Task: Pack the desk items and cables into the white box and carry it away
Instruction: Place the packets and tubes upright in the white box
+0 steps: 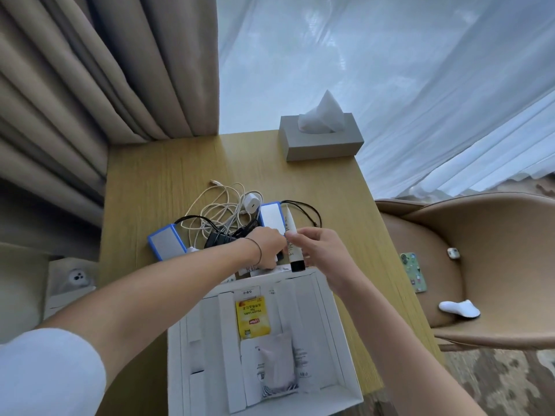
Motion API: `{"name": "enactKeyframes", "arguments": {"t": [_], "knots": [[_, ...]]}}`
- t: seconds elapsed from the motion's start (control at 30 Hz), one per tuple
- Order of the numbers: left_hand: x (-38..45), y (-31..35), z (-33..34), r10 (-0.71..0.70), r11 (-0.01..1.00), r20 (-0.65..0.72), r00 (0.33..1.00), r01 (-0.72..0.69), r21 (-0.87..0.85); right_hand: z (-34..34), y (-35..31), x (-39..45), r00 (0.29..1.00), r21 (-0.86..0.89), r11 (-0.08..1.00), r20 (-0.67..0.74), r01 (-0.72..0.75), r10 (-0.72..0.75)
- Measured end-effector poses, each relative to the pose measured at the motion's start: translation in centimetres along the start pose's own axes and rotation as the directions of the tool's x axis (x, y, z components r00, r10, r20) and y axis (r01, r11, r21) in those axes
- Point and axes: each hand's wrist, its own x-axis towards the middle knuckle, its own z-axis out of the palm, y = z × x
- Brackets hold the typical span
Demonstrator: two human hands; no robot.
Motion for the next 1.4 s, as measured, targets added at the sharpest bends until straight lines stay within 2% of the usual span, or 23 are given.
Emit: {"name": "enactKeyframes", "arguments": {"t": [0.17, 0.37, 0.47, 0.57, 0.67, 0.73, 0.8, 0.87, 0.93, 1.1, 1.27, 1.4], "knots": [[-1.9, -0.8, -1.0, -0.01, 0.996, -0.158, 0.987, -0.004, -0.091, -0.5, 0.1, -1.2, 0.995, 0.048, 0.999, 0.101, -0.011, 0.006], [-6.8, -2.6, -2.7, -0.106, 0.966, -0.317, 0.942, 0.022, -0.257, -0.1, 1.9, -3.0, 0.965, -0.038, 0.998, 0.257, -0.049, 0.058], [-10.1, -3.4, -3.7, -0.248, 0.91, -0.422, 0.872, 0.06, -0.41, 0.8, 3.3, -4.0, 0.944, -0.167, 0.984, 0.308, -0.066, 0.115], [-13.7, -3.8, -3.9, -0.425, 0.849, -0.535, 0.731, 0.117, -0.515, 2.3, 5.1, -4.5, 0.933, -0.287, 0.955, 0.316, -0.077, 0.17], [-17.0, -4.0, -3.2, -0.633, 0.697, -0.538, 0.556, 0.108, -0.709, 3.9, 6.7, -4.2, 0.93, -0.363, 0.925, 0.29, -0.112, 0.226], [-18.7, -3.8, -2.5, -0.772, 0.482, -0.412, 0.484, 0.023, -0.876, 4.9, 7.7, -3.5, 0.929, -0.409, 0.903, 0.266, -0.134, 0.258], [-20.1, -3.6, -1.4, -0.855, 0.227, -0.244, 0.457, -0.092, -0.969, 5.7, 8.6, -2.7, 0.929, -0.451, 0.878, 0.231, -0.16, 0.288], [-21.4, -3.0, -0.3, -0.878, 0.038, -0.109, 0.466, -0.159, -0.986, 6.4, 9.6, -1.8, 0.935, -0.485, 0.857, 0.19, -0.175, 0.299], [-22.5, -1.9, 0.7, -0.871, -0.08, -0.024, 0.491, -0.19, -0.979, 7.1, 10.4, -1.1, 0.943, -0.513, 0.84, 0.156, -0.178, 0.295], [-24.6, 1.4, 1.7, -0.807, -0.225, 0.074, 0.586, -0.189, -0.956, 8.8, 11.8, -0.1, 0.96, -0.566, 0.806, 0.089, -0.169, 0.264], [-25.7, 4.3, 2.4, -0.655, -0.368, 0.132, 0.744, -0.162, -0.916, 9.8, 12.6, -0.2, 0.976, -0.697, 0.713, 0.095, -0.077, 0.198], [-25.5, 6.0, 3.9, -0.527, -0.557, 0.272, 0.805, -0.085, -0.826, 10.0, 12.6, -0.5, 0.991, -0.757, 0.65, 0.125, 0.066, 0.046]]}}
